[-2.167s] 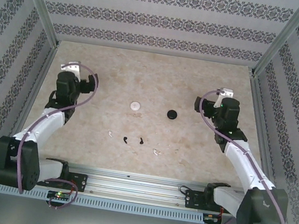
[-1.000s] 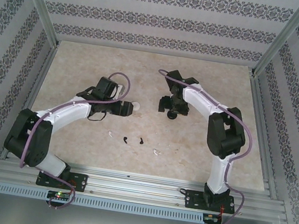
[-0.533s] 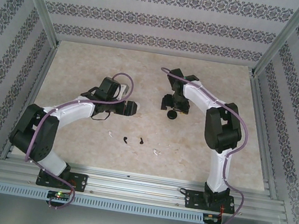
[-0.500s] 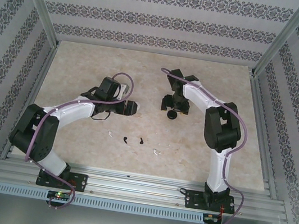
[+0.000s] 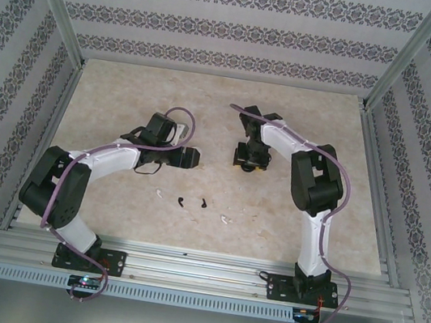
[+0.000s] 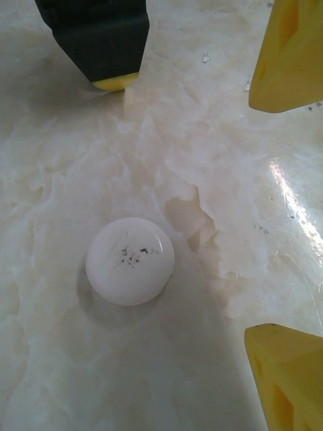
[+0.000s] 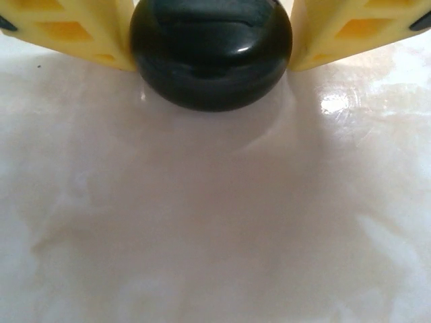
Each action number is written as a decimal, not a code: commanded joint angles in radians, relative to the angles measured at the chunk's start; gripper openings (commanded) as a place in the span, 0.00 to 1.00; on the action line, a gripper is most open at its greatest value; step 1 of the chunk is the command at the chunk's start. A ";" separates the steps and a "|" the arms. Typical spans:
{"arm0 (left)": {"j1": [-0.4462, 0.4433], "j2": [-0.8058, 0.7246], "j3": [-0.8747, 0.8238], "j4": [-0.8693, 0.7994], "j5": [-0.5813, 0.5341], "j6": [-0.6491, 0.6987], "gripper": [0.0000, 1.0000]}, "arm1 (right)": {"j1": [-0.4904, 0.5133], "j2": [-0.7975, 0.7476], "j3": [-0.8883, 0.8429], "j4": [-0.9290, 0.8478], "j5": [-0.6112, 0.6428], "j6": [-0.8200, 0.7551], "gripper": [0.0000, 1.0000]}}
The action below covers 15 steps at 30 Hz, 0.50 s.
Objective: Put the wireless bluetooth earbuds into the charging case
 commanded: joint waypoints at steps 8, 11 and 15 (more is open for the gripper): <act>-0.009 -0.052 -0.056 0.157 0.138 0.029 0.83 | 0.003 -0.071 -0.074 0.048 -0.089 0.031 0.44; -0.010 -0.081 -0.094 0.246 0.215 0.036 0.82 | 0.010 -0.150 -0.125 0.083 -0.095 0.074 0.44; -0.026 -0.142 -0.173 0.431 0.255 -0.017 0.82 | 0.051 -0.286 -0.170 0.116 -0.063 0.135 0.44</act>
